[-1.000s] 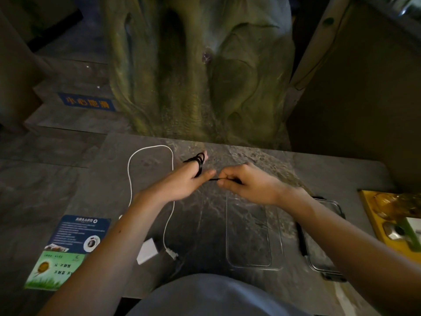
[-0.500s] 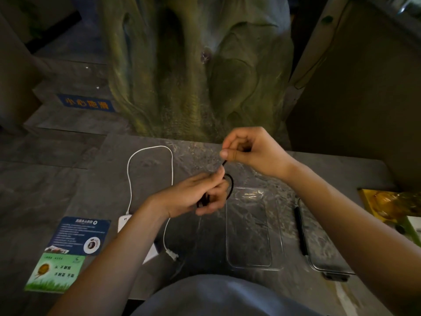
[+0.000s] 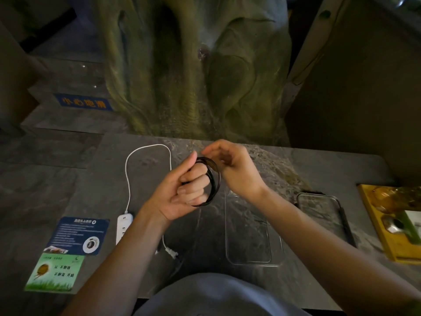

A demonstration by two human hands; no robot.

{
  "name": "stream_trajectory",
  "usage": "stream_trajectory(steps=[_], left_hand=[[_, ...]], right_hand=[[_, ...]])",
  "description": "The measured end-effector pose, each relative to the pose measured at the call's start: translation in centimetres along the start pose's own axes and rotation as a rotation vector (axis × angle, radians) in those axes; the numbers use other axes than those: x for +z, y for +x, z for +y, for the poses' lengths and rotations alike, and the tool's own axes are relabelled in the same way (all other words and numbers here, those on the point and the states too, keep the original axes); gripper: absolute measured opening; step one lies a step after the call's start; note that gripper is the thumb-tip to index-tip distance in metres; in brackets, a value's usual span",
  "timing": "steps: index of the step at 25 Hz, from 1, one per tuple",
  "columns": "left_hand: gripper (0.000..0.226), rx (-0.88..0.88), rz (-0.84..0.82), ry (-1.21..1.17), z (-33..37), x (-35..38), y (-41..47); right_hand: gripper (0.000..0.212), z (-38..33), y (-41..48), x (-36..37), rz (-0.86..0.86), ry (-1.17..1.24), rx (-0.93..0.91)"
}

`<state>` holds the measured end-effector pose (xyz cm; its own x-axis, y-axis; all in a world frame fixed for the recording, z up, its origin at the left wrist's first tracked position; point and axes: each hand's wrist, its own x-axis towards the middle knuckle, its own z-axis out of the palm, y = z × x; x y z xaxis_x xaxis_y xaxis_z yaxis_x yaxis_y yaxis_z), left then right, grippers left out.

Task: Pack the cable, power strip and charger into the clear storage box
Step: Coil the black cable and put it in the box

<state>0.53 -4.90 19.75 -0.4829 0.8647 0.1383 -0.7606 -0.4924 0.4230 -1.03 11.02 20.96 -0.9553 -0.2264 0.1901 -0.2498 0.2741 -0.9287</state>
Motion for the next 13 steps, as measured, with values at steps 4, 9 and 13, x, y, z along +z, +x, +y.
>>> stream_trajectory(steps=[4,9,13], left_hand=[[0.043,0.001,0.023,0.000,0.2,-0.3,-0.1],[0.043,-0.027,0.026,-0.004,0.5,-0.4,0.2],[0.044,-0.039,0.030,-0.034,0.6,-1.0,0.3]], right_hand=[[0.024,-0.1,-1.5,-0.2,0.017,-0.036,0.022],[0.031,-0.4,-2.3,-0.9,-0.096,0.240,0.161],[0.032,-0.1,-3.1,-0.9,-0.144,0.339,0.188]])
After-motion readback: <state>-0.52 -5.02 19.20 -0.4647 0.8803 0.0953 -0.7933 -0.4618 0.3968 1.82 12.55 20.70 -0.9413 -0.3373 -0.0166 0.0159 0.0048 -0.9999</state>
